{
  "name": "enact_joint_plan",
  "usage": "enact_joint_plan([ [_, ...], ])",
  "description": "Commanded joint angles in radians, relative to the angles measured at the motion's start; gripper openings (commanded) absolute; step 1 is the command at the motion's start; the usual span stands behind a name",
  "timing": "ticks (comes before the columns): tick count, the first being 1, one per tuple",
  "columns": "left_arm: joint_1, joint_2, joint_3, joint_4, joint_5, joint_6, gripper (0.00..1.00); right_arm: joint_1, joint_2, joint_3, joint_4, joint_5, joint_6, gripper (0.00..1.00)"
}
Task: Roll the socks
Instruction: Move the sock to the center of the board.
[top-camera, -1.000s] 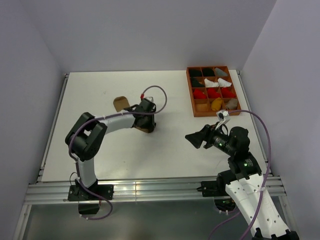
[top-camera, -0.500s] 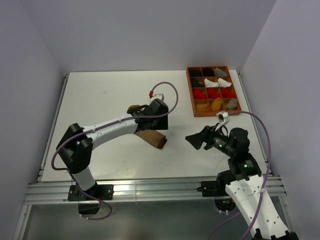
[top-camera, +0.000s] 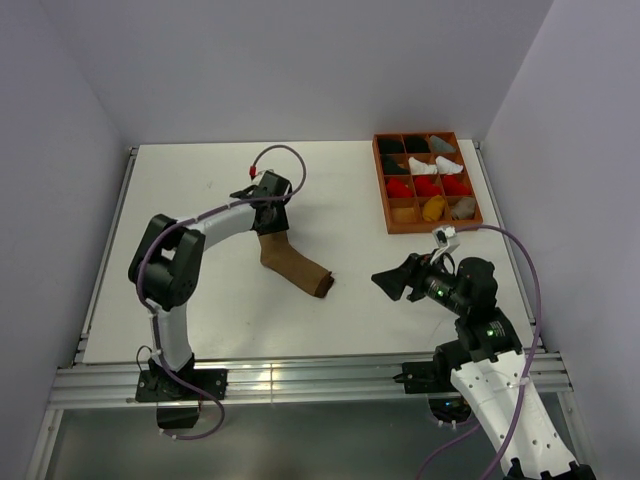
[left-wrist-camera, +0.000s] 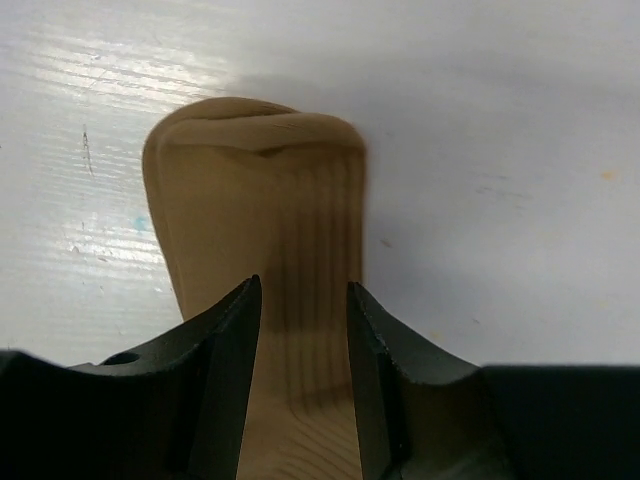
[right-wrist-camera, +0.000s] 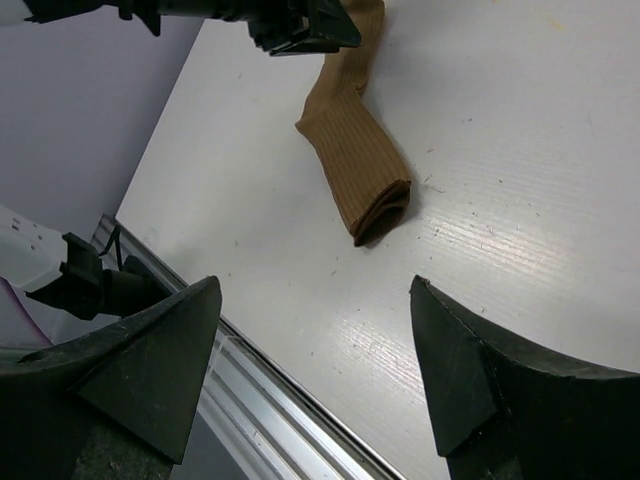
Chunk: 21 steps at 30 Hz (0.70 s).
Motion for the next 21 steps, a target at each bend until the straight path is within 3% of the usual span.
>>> enact_joint_plan([
  [1, 0.029, 0.034, 0.006, 0.046, 0.022, 0.005, 0.45, 0.009, -0.009, -0.015, 0.009, 0.007, -0.015, 0.83],
  [13, 0.124, -0.004, -0.094, 0.036, -0.039, -0.041, 0.45, 0.009, 0.026, -0.057, 0.055, -0.017, -0.007, 0.83],
  [17, 0.072, -0.087, -0.07, 0.018, -0.117, 0.03, 0.61, 0.008, 0.034, -0.061, 0.073, -0.016, -0.004, 0.83],
  [21, -0.069, -0.174, -0.088, 0.016, -0.204, 0.106, 0.72, 0.009, 0.033, -0.068, 0.086, 0.003, -0.001, 0.83],
])
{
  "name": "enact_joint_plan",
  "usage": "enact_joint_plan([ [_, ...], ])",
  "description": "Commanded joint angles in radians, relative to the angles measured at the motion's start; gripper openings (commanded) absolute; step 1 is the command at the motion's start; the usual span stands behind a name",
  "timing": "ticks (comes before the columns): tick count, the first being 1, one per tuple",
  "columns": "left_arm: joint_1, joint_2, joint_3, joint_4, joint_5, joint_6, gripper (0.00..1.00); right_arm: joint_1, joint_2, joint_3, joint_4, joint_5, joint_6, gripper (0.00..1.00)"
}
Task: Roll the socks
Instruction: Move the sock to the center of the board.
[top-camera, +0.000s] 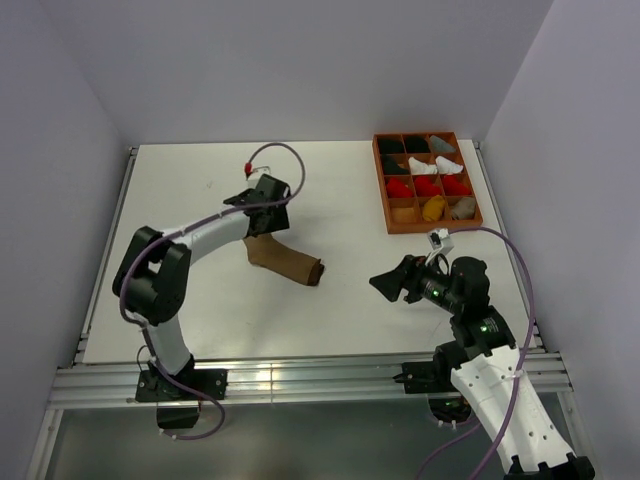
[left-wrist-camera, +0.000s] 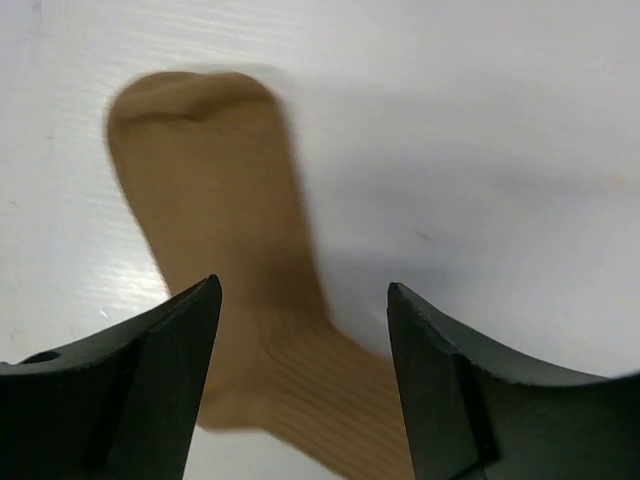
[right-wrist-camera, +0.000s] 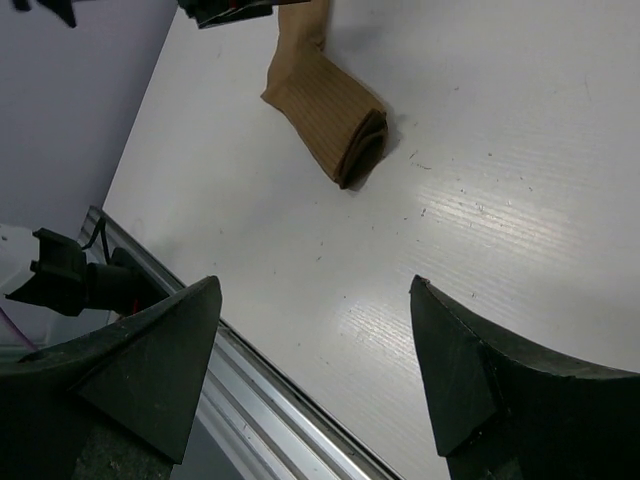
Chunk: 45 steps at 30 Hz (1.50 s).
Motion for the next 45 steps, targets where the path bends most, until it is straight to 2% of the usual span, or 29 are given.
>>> enact_joint_plan([
  [1, -0.17, -0.146, -0.022, 0.008, -0.11, 0.09, 0.74, 0.009, 0.0, -0.009, 0.064, 0.013, 0.002, 0.83],
  [6, -0.405, -0.201, -0.13, 0.085, -0.189, 0.208, 0.74, 0.009, -0.002, -0.025, 0.086, 0.013, 0.024, 0.83],
  [8, -0.465, -0.195, -0.157, 0.094, -0.25, 0.256, 0.73, 0.009, -0.005, -0.032, 0.09, 0.016, 0.028, 0.83],
  [12, -0.577, -0.152, -0.182, 0.114, -0.272, 0.304, 0.72, 0.009, -0.022, -0.04, 0.086, 0.035, 0.033, 0.83],
  [21, -0.613, -0.083, -0.205, 0.179, -0.256, 0.373, 0.68, 0.009, -0.019, -0.034, 0.069, 0.046, 0.028, 0.83],
  [32, -0.622, 0.001, -0.176, 0.156, -0.263, 0.4, 0.62, 0.009, 0.004, -0.034, 0.078, 0.044, 0.031, 0.82],
  [45, -0.648, 0.073, -0.133, 0.128, -0.319, 0.414, 0.48, 0.009, 0.018, -0.044, 0.098, 0.032, 0.044, 0.82],
])
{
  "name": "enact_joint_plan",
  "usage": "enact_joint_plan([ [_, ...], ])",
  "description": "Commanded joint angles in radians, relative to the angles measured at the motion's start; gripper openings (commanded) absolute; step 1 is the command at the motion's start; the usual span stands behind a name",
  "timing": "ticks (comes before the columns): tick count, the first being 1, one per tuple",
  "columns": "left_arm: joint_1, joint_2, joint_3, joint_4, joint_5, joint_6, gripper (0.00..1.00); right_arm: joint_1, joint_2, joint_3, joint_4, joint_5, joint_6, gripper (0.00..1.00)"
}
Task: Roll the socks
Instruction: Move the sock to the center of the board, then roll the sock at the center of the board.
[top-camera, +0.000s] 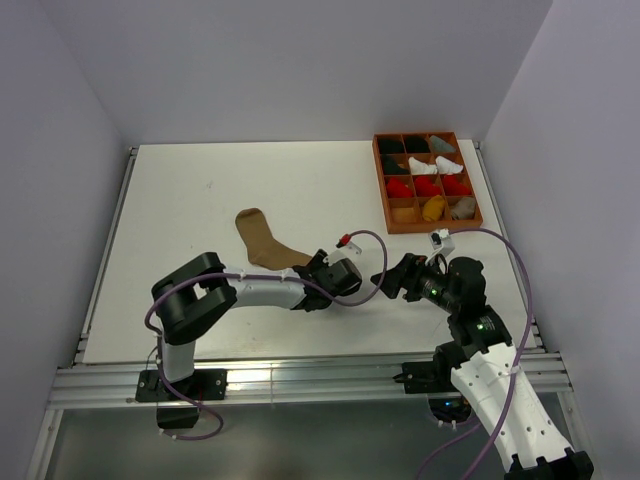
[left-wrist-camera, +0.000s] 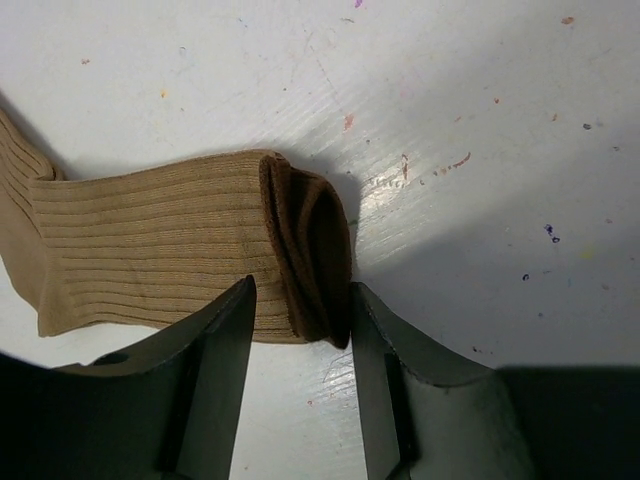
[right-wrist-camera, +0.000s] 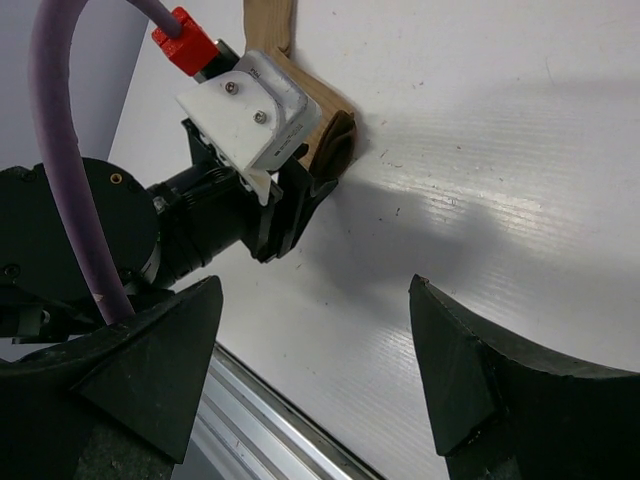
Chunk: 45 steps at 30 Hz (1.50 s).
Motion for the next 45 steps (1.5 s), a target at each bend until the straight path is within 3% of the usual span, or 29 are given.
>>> enact_joint_plan([
  [1, -0.023, 0.035, 0.031, -0.017, -0.018, 0.044, 0.48, 0.008, -0.004, -0.009, 0.058, -0.029, 0.003, 0.82],
  [8, -0.025, 0.058, 0.051, -0.02, -0.053, 0.04, 0.4, 0.007, -0.007, -0.024, 0.066, -0.033, 0.011, 0.82],
  [11, -0.022, 0.055, 0.049, -0.014, -0.061, 0.026, 0.26, 0.008, -0.007, -0.029, 0.068, -0.032, 0.011, 0.82],
  [12, -0.021, 0.055, 0.052, -0.018, -0.065, 0.012, 0.12, 0.007, -0.007, -0.029, 0.069, -0.032, 0.013, 0.82],
  [13, -0.02, 0.055, 0.057, -0.024, -0.069, 0.002, 0.06, 0.008, -0.005, -0.029, 0.069, -0.033, 0.011, 0.82],
  [16, -0.014, 0.039, 0.055, -0.02, -0.062, -0.023, 0.0, 0.008, -0.004, -0.033, 0.078, -0.033, 0.016, 0.82],
  [21, 0.014, -0.028, 0.036, -0.011, 0.029, -0.13, 0.0, 0.008, -0.004, -0.036, 0.086, -0.032, 0.011, 0.82],
  [33, 0.187, -0.212, -0.151, 0.149, 0.448, -0.475, 0.0, 0.01, 0.087, -0.062, 0.236, -0.017, 0.083, 0.8],
  [37, 0.262, -0.237, -0.236, 0.224, 0.557, -0.564, 0.0, 0.03, 0.186, -0.062, 0.339, 0.009, 0.135, 0.78],
  [45, 0.348, -0.257, -0.362, 0.431, 0.758, -0.706, 0.0, 0.183, 0.464, -0.035, 0.537, 0.102, 0.21, 0.68],
])
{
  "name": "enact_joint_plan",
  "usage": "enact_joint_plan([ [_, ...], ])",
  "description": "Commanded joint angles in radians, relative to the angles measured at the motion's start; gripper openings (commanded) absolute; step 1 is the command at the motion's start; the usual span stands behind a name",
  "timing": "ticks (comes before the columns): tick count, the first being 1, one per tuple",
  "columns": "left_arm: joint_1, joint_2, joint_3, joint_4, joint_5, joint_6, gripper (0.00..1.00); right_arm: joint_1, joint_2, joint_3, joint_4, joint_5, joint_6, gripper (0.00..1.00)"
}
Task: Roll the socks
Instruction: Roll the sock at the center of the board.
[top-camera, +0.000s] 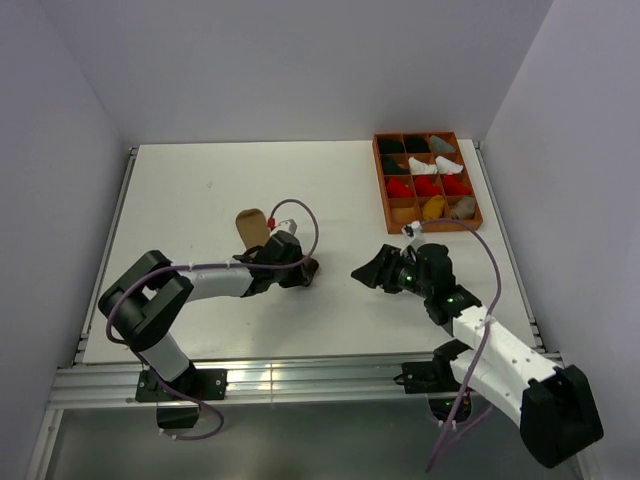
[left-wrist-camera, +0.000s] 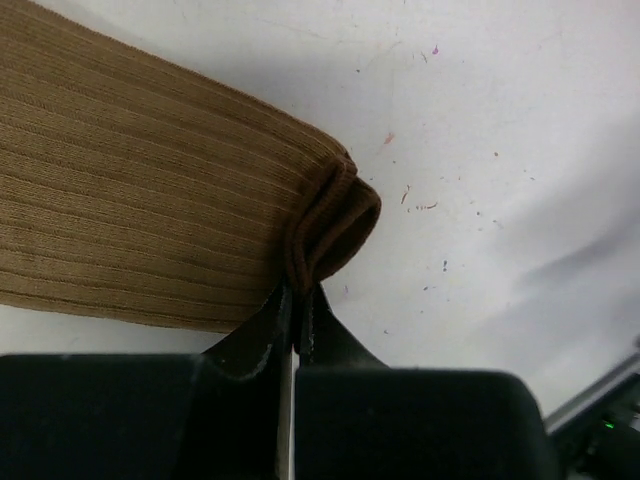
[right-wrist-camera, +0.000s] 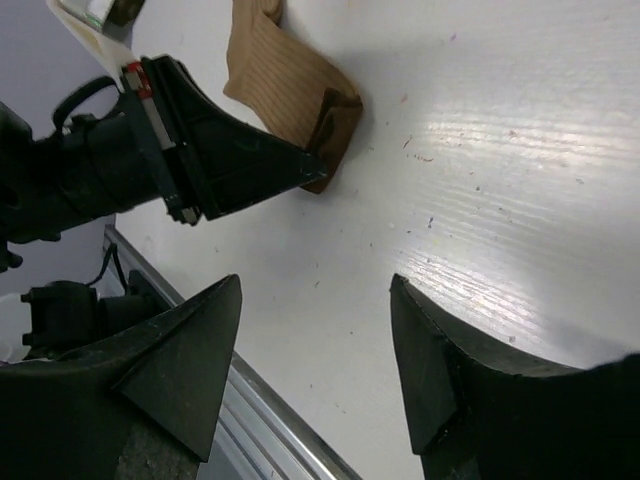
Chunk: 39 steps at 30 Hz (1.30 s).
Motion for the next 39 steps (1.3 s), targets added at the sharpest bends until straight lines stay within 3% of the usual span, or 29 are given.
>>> enact_joint_plan([
  [1, 0.023, -0.026, -0.041, 0.127, 0.151, -0.101, 0.0, 0.069, 0.108, 0.025, 0.171, 0.062, 0.045, 0.68],
  [8, 0.068, -0.023, -0.09, 0.199, 0.24, -0.2, 0.0, 0.155, 0.356, 0.062, 0.329, 0.128, 0.071, 0.49],
  [17, 0.091, -0.003, -0.086, 0.185, 0.259, -0.227, 0.0, 0.179, 0.678, 0.113, 0.509, 0.113, 0.126, 0.39],
  [31, 0.12, 0.025, -0.127, 0.245, 0.312, -0.277, 0.0, 0.179, 0.919, 0.168, 0.65, 0.076, 0.221, 0.39],
  [39, 0.137, 0.04, -0.148, 0.289, 0.346, -0.308, 0.0, 0.179, 0.962, 0.203, 0.609, 0.081, 0.221, 0.39],
])
